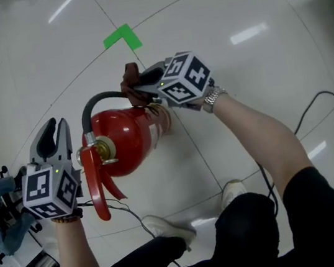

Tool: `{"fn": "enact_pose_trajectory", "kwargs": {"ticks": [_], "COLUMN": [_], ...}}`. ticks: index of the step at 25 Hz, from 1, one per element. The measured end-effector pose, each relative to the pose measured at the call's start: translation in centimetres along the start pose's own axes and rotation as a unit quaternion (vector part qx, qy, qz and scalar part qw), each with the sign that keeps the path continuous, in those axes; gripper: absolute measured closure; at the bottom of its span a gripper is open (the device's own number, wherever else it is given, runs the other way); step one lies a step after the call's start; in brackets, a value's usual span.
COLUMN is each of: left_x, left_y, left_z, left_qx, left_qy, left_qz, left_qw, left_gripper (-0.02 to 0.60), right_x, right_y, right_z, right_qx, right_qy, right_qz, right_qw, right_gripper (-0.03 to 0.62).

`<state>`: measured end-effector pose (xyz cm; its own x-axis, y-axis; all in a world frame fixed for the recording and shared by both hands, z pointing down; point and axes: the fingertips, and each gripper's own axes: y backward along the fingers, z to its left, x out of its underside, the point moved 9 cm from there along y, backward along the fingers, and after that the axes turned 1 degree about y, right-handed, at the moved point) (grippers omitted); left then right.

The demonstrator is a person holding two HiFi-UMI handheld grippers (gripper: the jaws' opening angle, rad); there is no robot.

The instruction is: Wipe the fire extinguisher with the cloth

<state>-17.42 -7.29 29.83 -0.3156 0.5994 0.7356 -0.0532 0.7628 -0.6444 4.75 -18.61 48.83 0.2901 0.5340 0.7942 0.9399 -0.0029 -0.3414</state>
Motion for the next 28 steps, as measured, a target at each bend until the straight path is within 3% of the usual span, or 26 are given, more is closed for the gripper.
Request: {"fn": "enact_pose_trajectory", "kwargs": {"ticks": [17,28], "left_x": [3.3,4.5], "left_y": [1.7,2.3], "left_z": [1.0,0.6], "left_qx": [-0.016,-0.017], "left_qy": [0.029,0.036], "left_qz": [0.019,0.026], "left_qw": [0.9993,0.9989], "left_gripper": [0.497,0.497], "right_x": [8.3,10.1], "right_y": [-3.8,-4.7], "right_z": [-4.3,-5.0], "right_qx": [0.038,0.083], "right_qy": [-0.068,-0.073], "right_qz": [0.088,0.137], "right_qw": [0.993,0.984], "right_gripper": [0.507,0.507]}}
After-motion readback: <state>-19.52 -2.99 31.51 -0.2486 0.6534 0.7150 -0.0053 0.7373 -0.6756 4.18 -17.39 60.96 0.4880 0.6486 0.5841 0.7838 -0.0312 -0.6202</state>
